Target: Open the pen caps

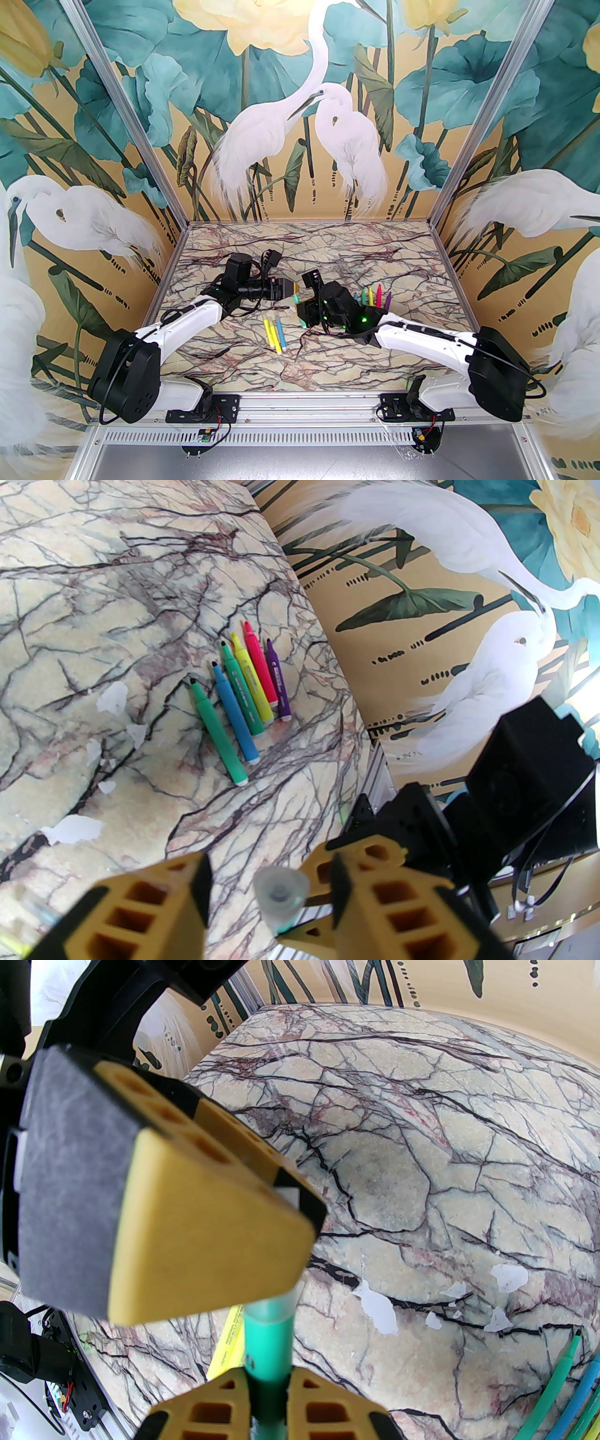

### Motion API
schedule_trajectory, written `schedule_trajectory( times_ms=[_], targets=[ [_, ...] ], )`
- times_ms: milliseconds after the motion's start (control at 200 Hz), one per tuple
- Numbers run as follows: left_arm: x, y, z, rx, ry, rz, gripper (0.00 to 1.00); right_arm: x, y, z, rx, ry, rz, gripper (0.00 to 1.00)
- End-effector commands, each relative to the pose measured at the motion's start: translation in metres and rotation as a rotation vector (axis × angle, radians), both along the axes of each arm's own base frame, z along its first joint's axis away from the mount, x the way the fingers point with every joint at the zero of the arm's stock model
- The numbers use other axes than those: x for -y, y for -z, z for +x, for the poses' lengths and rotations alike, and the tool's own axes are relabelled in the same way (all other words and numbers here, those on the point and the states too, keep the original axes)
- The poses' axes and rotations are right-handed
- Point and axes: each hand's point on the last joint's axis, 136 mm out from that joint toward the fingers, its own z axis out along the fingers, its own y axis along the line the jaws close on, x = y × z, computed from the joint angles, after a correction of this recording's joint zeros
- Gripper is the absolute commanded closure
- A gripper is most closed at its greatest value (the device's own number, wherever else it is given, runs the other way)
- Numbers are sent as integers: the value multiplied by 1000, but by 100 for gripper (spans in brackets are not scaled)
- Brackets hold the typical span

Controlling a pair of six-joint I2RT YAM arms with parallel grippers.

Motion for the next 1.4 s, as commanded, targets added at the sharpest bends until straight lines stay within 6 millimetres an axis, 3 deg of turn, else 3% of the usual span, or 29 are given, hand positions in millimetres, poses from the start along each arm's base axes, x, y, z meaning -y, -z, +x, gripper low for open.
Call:
schedule_trajectory(
  times_ms=[0,400,650,840,1060,1395],
  targets=[
    [8,-16,2,34,36,-43,63,-1,-8,1,26,-14,20,87],
    [9,-17,0,27,41,-48,81,4,-7,2,40,9,15,84],
    [9,-20,0,26,36,-54,87,12,-2,4,44,39,-2,61],
    [12,-29,0,29,49,-87,88,11,5,2,29,31,-9,53],
    [13,-32,0,28,56,-105,90,3,10,1,8,7,8,52],
    [13,-33,1,31,51,-110,90,-6,16,1,-16,-18,10,59]
  ],
)
